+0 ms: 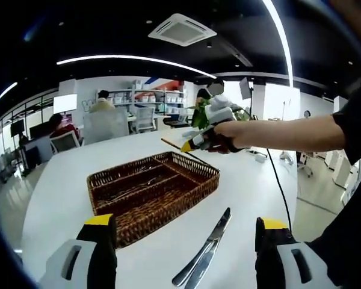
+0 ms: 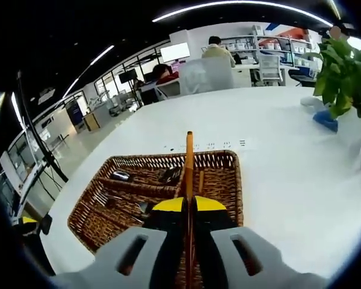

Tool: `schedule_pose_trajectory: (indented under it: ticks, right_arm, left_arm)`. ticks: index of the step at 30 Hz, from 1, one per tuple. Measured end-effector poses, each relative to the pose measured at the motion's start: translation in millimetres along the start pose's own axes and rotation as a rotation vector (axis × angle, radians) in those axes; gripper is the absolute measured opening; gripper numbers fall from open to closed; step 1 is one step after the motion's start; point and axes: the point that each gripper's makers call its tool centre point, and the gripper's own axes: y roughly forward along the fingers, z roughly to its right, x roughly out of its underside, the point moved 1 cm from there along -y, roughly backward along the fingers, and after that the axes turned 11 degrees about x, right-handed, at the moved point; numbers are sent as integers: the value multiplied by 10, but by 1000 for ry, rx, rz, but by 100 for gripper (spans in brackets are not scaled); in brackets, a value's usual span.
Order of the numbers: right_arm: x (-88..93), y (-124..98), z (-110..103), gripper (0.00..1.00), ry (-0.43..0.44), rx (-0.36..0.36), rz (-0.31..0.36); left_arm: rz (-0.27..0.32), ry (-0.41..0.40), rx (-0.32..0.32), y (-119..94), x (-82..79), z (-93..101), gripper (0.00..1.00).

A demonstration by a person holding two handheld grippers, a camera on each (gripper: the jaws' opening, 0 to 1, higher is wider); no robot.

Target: Arrange the knives, forks, and spoons in their matching storage slots by inserting each utensil handle-first until every utensil is classified and aligned in the correct compartment

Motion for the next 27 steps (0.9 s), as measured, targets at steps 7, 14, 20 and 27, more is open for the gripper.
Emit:
schedule_pose_trajectory:
  ticks: [7, 14, 20, 27]
  right_arm:
    - [79, 157, 7, 3, -5, 11, -35]
    - [169, 301, 62, 3, 1, 31, -64]
    - [279, 364, 69, 3, -42, 39, -82]
    - [374, 392, 107, 3, -1, 57, -105]
  left_arm:
    - [3, 0, -5, -34, -1, -25, 100]
    - [-4, 1, -20, -95, 10, -60, 100]
    - [-6, 1, -31, -102, 3, -75, 100]
    - [-18, 3, -25, -60, 26, -46, 100]
